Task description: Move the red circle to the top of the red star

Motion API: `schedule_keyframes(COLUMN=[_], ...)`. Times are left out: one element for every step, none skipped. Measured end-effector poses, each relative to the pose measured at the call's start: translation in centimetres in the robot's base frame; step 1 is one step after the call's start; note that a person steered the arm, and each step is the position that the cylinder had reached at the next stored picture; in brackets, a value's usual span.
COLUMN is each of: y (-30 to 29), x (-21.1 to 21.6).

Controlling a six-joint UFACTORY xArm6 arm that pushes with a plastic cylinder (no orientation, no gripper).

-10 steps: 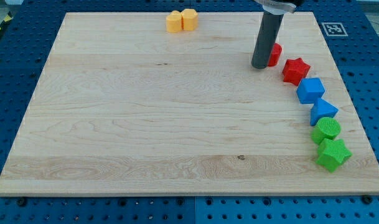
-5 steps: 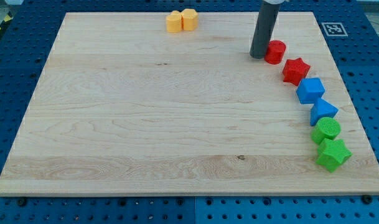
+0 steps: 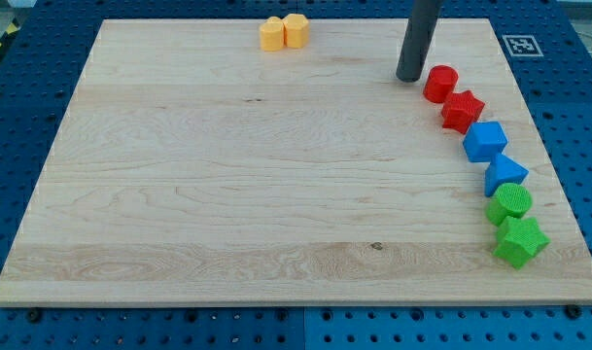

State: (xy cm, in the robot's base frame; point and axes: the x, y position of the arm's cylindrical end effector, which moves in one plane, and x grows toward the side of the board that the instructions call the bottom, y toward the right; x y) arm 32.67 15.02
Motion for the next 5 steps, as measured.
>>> schedule_keyframes(y=[0.6,0.6,0.8,1.3,1.9], x=[2.0,2.4,2.0,1.2,0.9])
